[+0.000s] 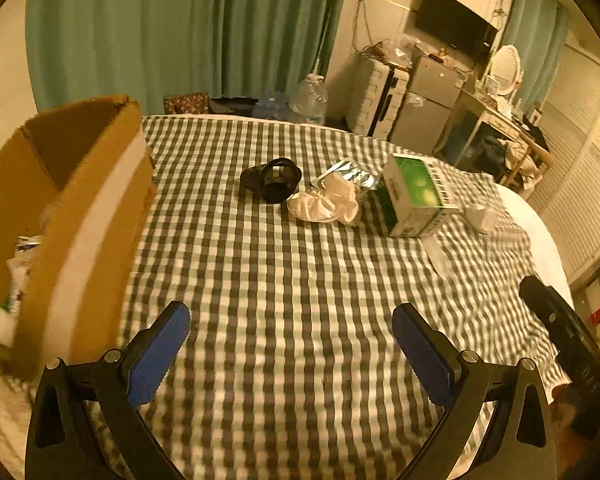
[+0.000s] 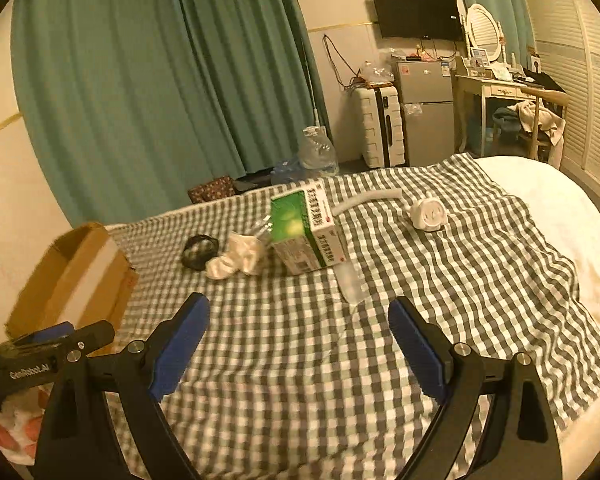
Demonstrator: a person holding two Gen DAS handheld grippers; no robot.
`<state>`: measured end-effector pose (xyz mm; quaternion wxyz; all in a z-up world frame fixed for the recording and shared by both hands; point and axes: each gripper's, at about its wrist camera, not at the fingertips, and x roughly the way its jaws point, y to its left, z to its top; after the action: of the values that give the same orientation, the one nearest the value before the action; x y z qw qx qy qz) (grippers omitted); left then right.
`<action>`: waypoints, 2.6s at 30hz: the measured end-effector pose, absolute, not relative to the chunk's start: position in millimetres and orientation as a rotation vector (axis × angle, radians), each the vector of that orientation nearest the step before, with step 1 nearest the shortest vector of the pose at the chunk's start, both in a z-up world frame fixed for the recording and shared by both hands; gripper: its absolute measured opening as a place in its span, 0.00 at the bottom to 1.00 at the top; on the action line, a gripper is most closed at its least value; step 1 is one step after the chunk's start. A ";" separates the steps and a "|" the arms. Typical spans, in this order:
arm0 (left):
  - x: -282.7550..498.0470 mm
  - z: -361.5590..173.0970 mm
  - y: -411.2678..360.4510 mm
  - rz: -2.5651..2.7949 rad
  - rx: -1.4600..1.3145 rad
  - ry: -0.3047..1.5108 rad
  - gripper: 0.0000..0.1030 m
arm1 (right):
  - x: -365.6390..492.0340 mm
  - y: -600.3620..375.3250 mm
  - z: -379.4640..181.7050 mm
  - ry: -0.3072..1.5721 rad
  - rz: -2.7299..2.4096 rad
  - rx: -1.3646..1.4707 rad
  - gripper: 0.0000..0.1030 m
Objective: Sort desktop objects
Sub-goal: 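Move both grippers back toward the green-white medicine box and white cloth, then grasp the green-white medicine box with the right gripper while the left grasps the white cloth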
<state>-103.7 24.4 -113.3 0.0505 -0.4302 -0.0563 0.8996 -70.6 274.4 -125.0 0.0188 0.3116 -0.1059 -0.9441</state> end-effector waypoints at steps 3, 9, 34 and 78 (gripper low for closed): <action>-125.3 -130.0 35.0 2.753 -1.324 -0.131 1.00 | -93.2 273.5 -140.3 -0.315 -2.930 0.973 0.89; -166.1 -162.5 54.7 2.787 -1.316 0.017 1.00 | -143.1 269.5 -163.6 -0.237 -2.924 1.004 0.88; -263.3 -215.1 91.8 2.745 -1.297 0.060 1.00 | -221.9 238.3 -190.1 0.025 -2.915 0.981 0.90; -153.9 -112.1 43.4 2.594 -1.334 0.019 0.13 | -103.1 243.6 -134.7 -0.229 -2.886 1.132 0.78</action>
<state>-153.9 43.4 -112.1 0.1121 -0.4543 0.0064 0.8837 -103.1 243.6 -134.7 0.0163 0.3642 -0.0735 -0.9283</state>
